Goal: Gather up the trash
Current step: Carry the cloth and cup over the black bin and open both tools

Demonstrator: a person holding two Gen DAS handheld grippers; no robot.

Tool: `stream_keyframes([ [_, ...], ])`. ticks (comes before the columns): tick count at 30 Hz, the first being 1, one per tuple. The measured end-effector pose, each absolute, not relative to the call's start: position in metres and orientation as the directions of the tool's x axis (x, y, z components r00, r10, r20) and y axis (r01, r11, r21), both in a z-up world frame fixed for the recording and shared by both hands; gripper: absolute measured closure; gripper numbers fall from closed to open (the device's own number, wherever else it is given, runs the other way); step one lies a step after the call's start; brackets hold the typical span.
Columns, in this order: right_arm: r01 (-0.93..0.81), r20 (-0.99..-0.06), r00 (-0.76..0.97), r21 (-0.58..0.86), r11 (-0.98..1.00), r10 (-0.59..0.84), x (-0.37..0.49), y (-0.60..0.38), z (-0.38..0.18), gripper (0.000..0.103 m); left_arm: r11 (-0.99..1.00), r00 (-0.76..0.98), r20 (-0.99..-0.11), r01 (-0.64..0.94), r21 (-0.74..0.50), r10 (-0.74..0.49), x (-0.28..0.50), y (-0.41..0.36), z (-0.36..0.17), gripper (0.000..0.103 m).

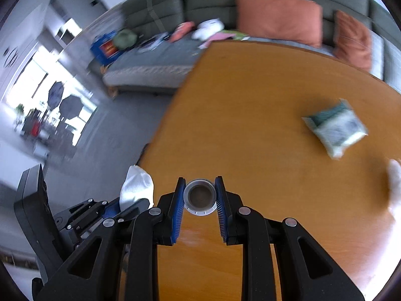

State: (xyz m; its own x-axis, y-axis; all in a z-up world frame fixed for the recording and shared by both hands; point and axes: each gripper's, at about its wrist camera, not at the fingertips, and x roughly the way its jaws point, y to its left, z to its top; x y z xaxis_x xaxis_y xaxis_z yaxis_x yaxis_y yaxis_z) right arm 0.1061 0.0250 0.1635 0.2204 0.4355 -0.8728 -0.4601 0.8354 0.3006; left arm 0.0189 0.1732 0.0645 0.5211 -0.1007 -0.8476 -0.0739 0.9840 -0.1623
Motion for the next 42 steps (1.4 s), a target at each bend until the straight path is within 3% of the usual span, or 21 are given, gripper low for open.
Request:
stream_keyframes([
  [13,-0.679,-0.887,0.048,0.309,0.666,0.46,0.053,0.218,0.143,0.078,0.891,0.48,-0.875,-0.422,-0.168,0.063,-0.066,0.345,0.04,0.084],
  [27,-0.771,-0.906,-0.045,0.299,0.562,0.421,0.052,0.369,0.107,0.078,0.811,0.391,-0.909,-0.573,-0.12,0.142,-0.079,0.458,0.008,0.082],
  [28,-0.774,-0.906,-0.047,0.299,0.558,0.42,0.053,0.374,0.105,0.077,0.806,0.384,-0.912,-0.58,-0.116,0.145,-0.077,0.465,0.006,0.082],
  [29,-0.778,-0.909,-0.048,0.294,0.555,0.414,0.056,0.386,0.102,0.07,0.804,0.378,-0.914,-0.585,-0.11,0.15,-0.075,0.47,0.004,0.082],
  [30,-0.78,-0.913,-0.047,0.287,0.557,0.405,0.055,0.394,0.099,0.058,0.801,0.365,-0.919,-0.59,-0.102,0.152,-0.073,0.475,0.001,0.076],
  [31,-0.78,-0.915,-0.04,0.28,0.559,0.402,0.057,0.399,0.099,0.055,0.796,0.353,-0.923,-0.598,-0.095,0.155,-0.072,0.478,-0.001,0.055],
  [32,-0.782,-0.914,-0.027,0.272,0.561,0.405,0.06,0.404,0.099,0.054,0.786,0.333,-0.928,-0.613,-0.08,0.166,-0.071,0.483,-0.003,0.041],
  [33,-0.783,-0.914,-0.019,0.266,0.562,0.406,0.062,0.407,0.099,0.052,0.78,0.328,-0.929,-0.621,-0.075,0.172,-0.07,0.486,-0.004,0.014],
  [34,-0.782,-0.914,-0.014,0.263,0.565,0.406,0.064,0.409,0.099,0.049,0.773,0.341,-0.922,-0.629,-0.076,0.186,-0.072,0.489,-0.003,0.009],
  [36,-0.776,-0.908,-0.008,0.271,0.57,0.42,0.069,0.41,0.1,0.042,0.764,0.343,-0.917,-0.642,-0.069,0.205,-0.076,0.493,-0.002,0.009],
  [40,-0.769,-0.892,0.0,0.29,0.57,0.453,0.068,0.405,0.107,0.04,0.747,0.329,-0.92,-0.661,-0.065,0.211,-0.082,0.498,-0.004,0.009],
  [42,-0.765,-0.892,0.021,0.277,0.581,0.452,0.066,0.402,0.111,0.03,0.744,0.334,-0.918,-0.665,-0.07,0.212,-0.084,0.498,-0.001,0.009],
])
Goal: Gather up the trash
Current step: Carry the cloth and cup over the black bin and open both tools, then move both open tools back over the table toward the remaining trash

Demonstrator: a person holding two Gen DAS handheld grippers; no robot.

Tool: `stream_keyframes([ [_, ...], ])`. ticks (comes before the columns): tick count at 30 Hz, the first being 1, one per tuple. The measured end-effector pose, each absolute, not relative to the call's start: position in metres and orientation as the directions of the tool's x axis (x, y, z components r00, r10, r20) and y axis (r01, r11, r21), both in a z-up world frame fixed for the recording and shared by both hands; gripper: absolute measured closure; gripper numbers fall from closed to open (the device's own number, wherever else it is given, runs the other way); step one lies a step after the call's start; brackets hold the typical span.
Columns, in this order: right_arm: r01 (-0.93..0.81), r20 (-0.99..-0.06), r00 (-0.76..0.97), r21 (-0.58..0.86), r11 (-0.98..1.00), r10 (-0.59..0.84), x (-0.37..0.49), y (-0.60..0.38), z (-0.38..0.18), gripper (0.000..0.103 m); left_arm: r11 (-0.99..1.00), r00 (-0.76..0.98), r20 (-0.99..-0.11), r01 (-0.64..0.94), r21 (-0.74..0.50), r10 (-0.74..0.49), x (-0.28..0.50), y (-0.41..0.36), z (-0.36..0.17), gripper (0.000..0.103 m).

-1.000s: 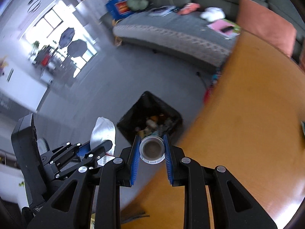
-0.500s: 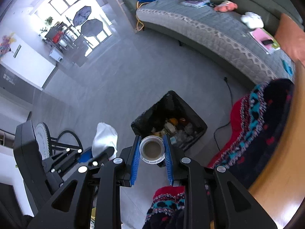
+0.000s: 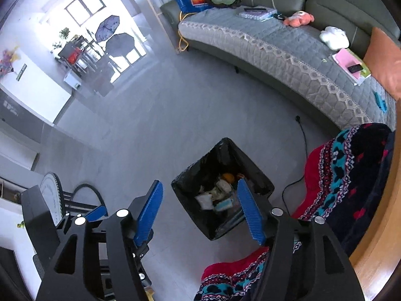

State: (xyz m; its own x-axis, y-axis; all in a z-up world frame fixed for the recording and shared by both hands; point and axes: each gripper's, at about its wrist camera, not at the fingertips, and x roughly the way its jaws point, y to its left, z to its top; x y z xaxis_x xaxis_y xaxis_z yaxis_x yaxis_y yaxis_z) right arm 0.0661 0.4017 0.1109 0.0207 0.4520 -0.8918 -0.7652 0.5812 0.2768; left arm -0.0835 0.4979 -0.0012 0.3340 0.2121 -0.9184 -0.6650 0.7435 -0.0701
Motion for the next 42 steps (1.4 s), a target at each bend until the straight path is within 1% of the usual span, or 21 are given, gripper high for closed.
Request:
stream_keyframes([
  [1,-0.76,-0.894,0.037,0.266,0.594,0.447,0.065,0.4,0.113,0.028,0.744,0.338,-0.917,-0.665,-0.073,0.213,-0.085,0.496,0.0,0.009],
  [5,-0.742,-0.876,0.111,0.241,0.625,0.469,0.061,0.387,0.127,0.027,0.744,0.348,-0.914,-0.663,-0.082,0.209,-0.089,0.49,0.007,0.009],
  [9,-0.731,-0.868,0.136,0.237,0.639,0.477,0.058,0.373,0.138,0.027,0.75,0.366,-0.907,-0.655,-0.092,0.208,-0.093,0.479,0.015,0.009],
  [12,-0.717,-0.869,0.106,0.27,0.642,0.484,0.058,0.359,0.143,0.026,0.76,0.379,-0.901,-0.644,-0.091,0.213,-0.095,0.468,0.024,0.009],
  [13,-0.717,-0.867,0.103,0.275,0.641,0.487,0.057,0.355,0.145,0.024,0.764,0.387,-0.896,-0.638,-0.091,0.216,-0.096,0.463,0.029,0.009],
  [14,-0.721,-0.864,0.099,0.28,0.634,0.494,0.055,0.349,0.148,0.019,0.767,0.392,-0.894,-0.635,-0.092,0.217,-0.097,0.46,0.031,0.009],
  [23,-0.715,-0.84,0.159,0.265,0.647,0.519,0.046,0.283,0.175,0.018,0.812,0.437,-0.872,-0.578,-0.083,0.222,-0.097,0.409,0.059,0.009],
  [26,-0.691,-0.839,0.177,0.266,0.672,0.515,0.051,0.251,0.18,0.018,0.834,0.452,-0.865,-0.546,-0.076,0.217,-0.091,0.384,0.067,0.009],
  [33,-0.626,-0.834,0.246,0.252,0.738,0.494,0.069,0.163,0.187,0.018,0.886,0.49,-0.858,-0.453,-0.099,0.155,-0.06,0.311,0.077,0.009],
  [42,-0.491,-0.84,0.309,0.26,0.831,0.446,0.104,0.019,0.18,0.018,0.959,0.522,-0.851,-0.265,-0.102,0.054,-0.006,0.192,0.083,0.009],
])
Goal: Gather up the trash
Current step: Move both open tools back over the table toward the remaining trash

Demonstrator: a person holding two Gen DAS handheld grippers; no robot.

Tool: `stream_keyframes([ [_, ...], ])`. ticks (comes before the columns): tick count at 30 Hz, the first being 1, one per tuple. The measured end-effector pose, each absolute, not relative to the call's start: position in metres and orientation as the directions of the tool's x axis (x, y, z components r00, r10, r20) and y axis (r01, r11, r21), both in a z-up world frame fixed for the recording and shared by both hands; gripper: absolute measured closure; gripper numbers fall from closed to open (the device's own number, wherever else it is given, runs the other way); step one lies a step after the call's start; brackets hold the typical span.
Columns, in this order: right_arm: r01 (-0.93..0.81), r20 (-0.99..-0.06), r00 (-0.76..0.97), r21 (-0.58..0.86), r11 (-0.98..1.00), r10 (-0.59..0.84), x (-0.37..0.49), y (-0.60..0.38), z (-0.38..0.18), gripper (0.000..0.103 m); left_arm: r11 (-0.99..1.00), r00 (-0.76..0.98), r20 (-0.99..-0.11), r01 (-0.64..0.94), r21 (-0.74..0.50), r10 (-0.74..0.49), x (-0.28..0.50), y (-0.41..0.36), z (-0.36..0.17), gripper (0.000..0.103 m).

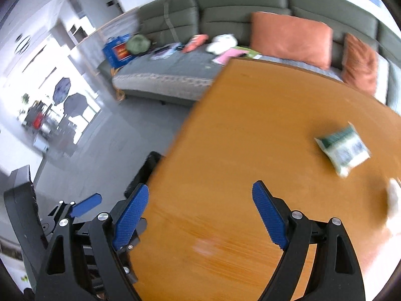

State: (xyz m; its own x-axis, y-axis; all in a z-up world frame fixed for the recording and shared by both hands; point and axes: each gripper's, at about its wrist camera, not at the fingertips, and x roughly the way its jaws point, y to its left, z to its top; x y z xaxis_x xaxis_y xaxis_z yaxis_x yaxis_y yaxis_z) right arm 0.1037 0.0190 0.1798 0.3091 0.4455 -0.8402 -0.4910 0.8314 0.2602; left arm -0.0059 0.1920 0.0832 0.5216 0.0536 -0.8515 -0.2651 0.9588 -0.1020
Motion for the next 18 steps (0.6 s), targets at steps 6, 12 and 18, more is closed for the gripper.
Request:
stream_keyframes([
  [6,-0.384,-0.846,0.381,0.223,0.896,0.374,0.126,-0.085,0.175,0.018,0.984,0.523,-0.852,-0.152,-0.091,0.002,0.021,0.124,0.084,0.008],
  [12,-0.276,-0.861,0.423,0.175,0.945,0.283,0.149,-0.175,0.168,0.018,0.996,0.515,-0.856,-0.047,-0.075,-0.041,0.046,0.059,0.085,0.008],
  [18,-0.193,-0.877,0.429,0.145,0.97,0.217,0.176,-0.245,0.156,0.018,0.998,0.5,-0.863,0.027,-0.065,-0.07,0.069,0.008,0.084,0.008],
])
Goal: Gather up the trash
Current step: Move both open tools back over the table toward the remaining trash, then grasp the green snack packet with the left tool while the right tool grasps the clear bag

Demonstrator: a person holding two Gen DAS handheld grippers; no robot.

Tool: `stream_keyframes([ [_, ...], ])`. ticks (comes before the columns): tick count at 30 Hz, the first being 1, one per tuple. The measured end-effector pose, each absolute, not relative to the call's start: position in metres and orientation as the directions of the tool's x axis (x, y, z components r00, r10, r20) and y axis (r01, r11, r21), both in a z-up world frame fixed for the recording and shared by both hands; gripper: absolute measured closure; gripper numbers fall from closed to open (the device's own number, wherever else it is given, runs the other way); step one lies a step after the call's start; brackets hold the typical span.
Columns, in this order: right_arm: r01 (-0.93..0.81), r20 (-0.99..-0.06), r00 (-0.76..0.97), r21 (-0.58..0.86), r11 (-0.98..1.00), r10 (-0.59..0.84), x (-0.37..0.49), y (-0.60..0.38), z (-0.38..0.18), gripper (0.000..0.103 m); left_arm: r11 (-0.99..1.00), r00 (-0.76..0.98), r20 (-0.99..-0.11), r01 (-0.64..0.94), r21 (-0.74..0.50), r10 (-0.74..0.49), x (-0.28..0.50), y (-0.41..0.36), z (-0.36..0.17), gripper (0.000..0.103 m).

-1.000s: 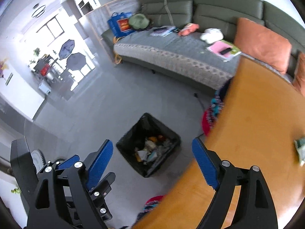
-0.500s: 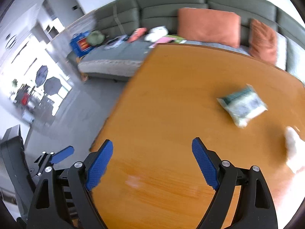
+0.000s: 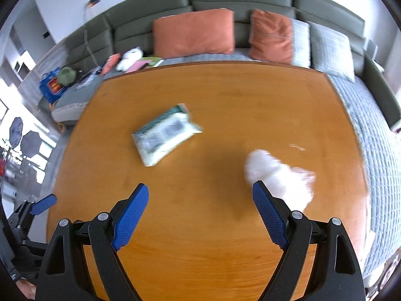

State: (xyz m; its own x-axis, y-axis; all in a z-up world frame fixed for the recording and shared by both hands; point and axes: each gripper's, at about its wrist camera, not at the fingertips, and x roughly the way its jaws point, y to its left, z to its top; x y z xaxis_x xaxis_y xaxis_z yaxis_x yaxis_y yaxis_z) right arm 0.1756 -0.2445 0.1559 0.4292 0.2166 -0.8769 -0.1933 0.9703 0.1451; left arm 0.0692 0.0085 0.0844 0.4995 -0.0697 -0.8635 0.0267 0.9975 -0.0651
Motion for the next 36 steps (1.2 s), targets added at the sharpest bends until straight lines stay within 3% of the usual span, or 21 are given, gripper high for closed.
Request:
stream_keyframes([
  [13,-0.207,-0.943,0.299,0.089,0.974,0.149,0.225,-0.293,0.099,0.018,0.988,0.447,-0.89,0.153,-0.028,-0.094,0.134,-0.05,0.074,0.008],
  [14,-0.2,-0.946,0.288,0.093,0.975,0.15,0.227,-0.295,0.093,0.02,0.987,0.445,-0.89,0.159,-0.025,-0.094,0.139,-0.051,0.074,0.008],
  [17,-0.185,-0.954,0.263,0.093,0.978,0.14,0.23,-0.298,0.079,0.039,0.983,0.442,-0.892,0.182,-0.008,-0.089,0.153,-0.053,0.074,0.008],
  [21,-0.149,-0.964,0.242,0.075,0.986,0.11,0.229,-0.302,0.065,0.052,0.972,0.438,-0.897,0.232,0.039,-0.069,0.175,-0.056,0.071,0.008],
  [27,-0.124,-0.956,0.264,0.1,0.987,0.13,0.226,-0.31,0.068,0.061,0.95,0.415,-0.906,0.309,0.052,-0.086,0.216,-0.066,0.06,0.007],
  [36,-0.076,-0.946,0.294,0.118,0.99,0.136,0.219,-0.32,0.072,0.062,0.895,0.378,-0.924,0.429,0.127,-0.049,0.268,-0.093,0.029,0.008],
])
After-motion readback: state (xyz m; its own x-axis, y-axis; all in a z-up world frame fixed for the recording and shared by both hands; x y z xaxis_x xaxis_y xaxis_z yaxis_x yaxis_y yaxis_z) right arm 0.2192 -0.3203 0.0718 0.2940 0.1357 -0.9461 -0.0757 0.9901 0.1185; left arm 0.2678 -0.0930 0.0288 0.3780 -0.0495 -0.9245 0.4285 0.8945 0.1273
